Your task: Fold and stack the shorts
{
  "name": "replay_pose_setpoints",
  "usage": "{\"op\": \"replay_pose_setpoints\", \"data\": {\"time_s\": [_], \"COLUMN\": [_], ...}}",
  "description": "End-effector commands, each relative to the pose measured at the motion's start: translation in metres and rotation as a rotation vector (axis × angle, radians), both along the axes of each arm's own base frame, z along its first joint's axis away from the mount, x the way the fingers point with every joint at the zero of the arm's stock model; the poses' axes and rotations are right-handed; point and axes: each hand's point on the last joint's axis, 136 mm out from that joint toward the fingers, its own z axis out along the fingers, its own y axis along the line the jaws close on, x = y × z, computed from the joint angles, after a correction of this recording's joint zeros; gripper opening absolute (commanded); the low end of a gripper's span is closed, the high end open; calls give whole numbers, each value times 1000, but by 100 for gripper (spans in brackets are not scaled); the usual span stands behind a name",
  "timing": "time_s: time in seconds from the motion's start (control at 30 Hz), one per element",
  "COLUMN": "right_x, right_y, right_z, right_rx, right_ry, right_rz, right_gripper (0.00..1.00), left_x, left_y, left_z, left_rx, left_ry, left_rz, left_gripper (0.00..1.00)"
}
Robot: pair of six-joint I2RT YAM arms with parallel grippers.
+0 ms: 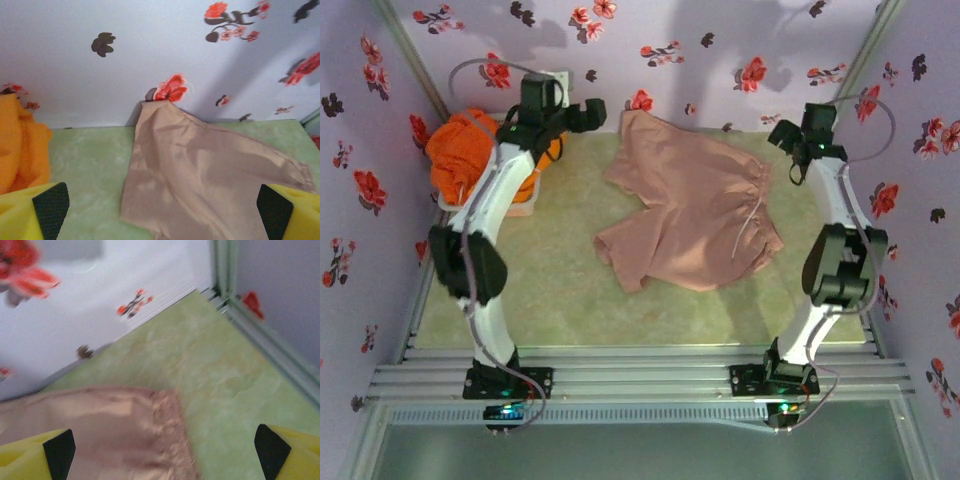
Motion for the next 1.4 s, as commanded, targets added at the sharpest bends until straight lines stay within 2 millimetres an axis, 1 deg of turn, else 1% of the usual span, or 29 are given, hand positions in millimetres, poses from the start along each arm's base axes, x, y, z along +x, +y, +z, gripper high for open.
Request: {"op": "replay_pose_setpoints", "data": {"time_s": [0.0,0.07,0.13,0.2,0.23,0.3,0.4,0.47,0.57,0.67,0.77,0.8,0.87,0.93,1.07,1.1,1.17,1.2,1.23,1.3,1.37], "right_x": [-27,-48,-70,-93,-103,-123,-149,-167,-188,-202,-209,-211,-213,-214,-216,-217,-218,-219,-220,-221,-223], "right_y": [48,72,92,110,117,133,153,170,184,187,185,184,184,186,188,188,187,186,186,185,184], "right_z": [24,21,15,9,0,-3,-8,-14,-26,-34,-39,-39,-40,-40,-42,-42,-45,-46,-48,-48,-50], "right_rx": [104,128,138,146,155,176,171,149,113,102,97,95,94,95,95,94,89,86,84,80,74], "right_ry": [-63,-59,-51,-46,-31,-36,-39,-31,-14,-2,8,10,14,12,20,21,25,28,31,31,34], "right_rz": [136,203,259,302,319,372,448,512,567,578,576,573,574,580,585,585,583,582,579,578,577], "right_gripper": [95,96,97,97,97,97,97,97,97,98,98,98,98,98,98,98,97,97,97,97,97], "left_x": [-40,-70,-98,-123,-132,-146,-152,-151,-147,-148,-148,-148,-146,-143,-135,-133,-128,-126,-123,-115,-106], "left_y": [0,-4,-7,-10,-12,-17,-23,-28,-29,-32,-32,-31,-30,-31,-30,-30,-27,-26,-25,-26,-28], "left_z": [-26,-52,-85,-125,-142,-175,-208,-223,-242,-262,-279,-284,-291,-294,-300,-301,-299,-295,-289,-268,-237], "left_rx": [-27,-29,-30,-58,-62,-47,-19,-2,9,17,40,50,69,81,130,139,160,165,167,168,171], "left_ry": [53,110,179,260,292,337,395,417,450,495,528,537,551,547,543,540,522,508,490,444,383], "left_rz": [15,-3,-10,1,2,-1,-2,-6,11,22,31,36,50,51,60,64,80,86,90,89,85], "left_gripper": [99,99,99,99,98,95,90,85,78,72,68,67,62,54,32,26,10,4,0,0,0]}}
